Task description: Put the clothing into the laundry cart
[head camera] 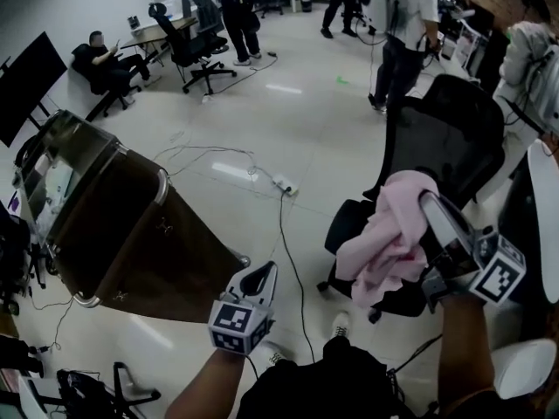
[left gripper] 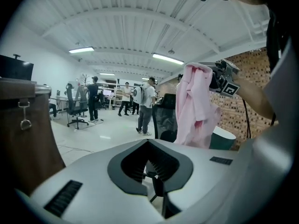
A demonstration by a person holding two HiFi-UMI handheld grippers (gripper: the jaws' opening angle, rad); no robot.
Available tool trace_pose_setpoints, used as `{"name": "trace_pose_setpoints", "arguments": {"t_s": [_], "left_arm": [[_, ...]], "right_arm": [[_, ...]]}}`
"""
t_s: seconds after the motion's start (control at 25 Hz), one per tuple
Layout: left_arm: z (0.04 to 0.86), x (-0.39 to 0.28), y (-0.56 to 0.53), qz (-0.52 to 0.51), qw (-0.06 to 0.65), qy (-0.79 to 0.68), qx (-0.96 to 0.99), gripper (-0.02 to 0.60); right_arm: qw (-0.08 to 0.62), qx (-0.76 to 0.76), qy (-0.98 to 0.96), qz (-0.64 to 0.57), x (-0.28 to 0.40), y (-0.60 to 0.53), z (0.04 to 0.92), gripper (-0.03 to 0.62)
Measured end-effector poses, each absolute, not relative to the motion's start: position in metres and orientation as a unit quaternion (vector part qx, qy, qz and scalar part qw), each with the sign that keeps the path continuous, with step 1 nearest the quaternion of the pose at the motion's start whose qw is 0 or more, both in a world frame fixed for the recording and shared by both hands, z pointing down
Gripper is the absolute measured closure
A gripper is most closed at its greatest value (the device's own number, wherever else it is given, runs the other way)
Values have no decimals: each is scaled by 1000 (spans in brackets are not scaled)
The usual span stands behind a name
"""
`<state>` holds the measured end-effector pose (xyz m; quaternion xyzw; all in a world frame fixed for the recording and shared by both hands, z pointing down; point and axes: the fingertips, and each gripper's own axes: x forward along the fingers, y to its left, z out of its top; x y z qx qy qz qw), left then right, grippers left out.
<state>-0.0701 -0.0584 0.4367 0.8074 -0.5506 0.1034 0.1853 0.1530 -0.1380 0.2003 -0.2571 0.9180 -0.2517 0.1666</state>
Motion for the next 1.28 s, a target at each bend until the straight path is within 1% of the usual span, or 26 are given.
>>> {"name": "trace_pose_setpoints", "arguments": {"t_s": [0.28, 0.44, 0.64, 0.8, 0.92, 1.08, 1.28], "left_arm": [[421, -133, -22, 108, 177, -598, 774, 583], [407, -173, 2, 94, 168, -628, 754, 583], [379, -226, 33, 83, 148, -675, 718, 583], [346, -261, 59, 53, 140, -705, 693, 583], [331, -281, 76, 50, 138, -721, 677, 583], [328, -306, 100, 58, 133, -742, 654, 583], [325, -332, 134, 50, 130, -765, 629, 583]], "right_arm": [[181, -185, 938, -231, 86, -117, 161, 551], [162, -142, 943, -253, 34, -102, 167, 549], [141, -91, 953, -250, -29, -82, 157, 551], [155, -57, 957, -239, -68, -67, 129, 551], [175, -30, 954, -243, -92, -62, 100, 551], [193, 10, 950, -246, -130, -56, 68, 551], [194, 56, 953, -225, -181, -40, 30, 551]]}}
